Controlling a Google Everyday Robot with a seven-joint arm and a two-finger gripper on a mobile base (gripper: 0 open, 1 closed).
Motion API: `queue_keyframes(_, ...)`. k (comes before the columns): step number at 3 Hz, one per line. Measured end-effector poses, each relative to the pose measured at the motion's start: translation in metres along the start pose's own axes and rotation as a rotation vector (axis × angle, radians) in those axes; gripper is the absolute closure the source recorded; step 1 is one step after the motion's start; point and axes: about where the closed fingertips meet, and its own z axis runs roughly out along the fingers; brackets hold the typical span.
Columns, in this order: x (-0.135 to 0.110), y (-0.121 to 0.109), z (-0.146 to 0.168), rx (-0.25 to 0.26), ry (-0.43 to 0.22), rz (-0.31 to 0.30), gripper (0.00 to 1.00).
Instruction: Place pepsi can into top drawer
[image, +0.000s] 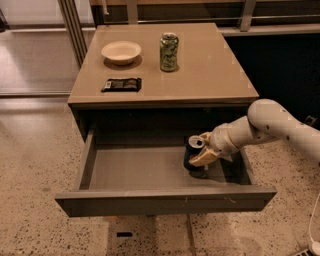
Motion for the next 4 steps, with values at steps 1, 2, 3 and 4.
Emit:
queue_keyframes(1, 0.0, 0.0, 0.0, 0.0, 0.0, 0.0, 0.35)
queue_keyframes(2, 0.0, 0.0, 0.0001, 0.0, 0.0, 0.0, 0.12)
queue_keyframes(3, 0.0, 0.0001, 0.0001, 0.0, 0.0, 0.0, 0.0)
queue_keyframes(4, 0.0, 0.0001, 0.0002, 0.0, 0.0, 0.0, 0.0)
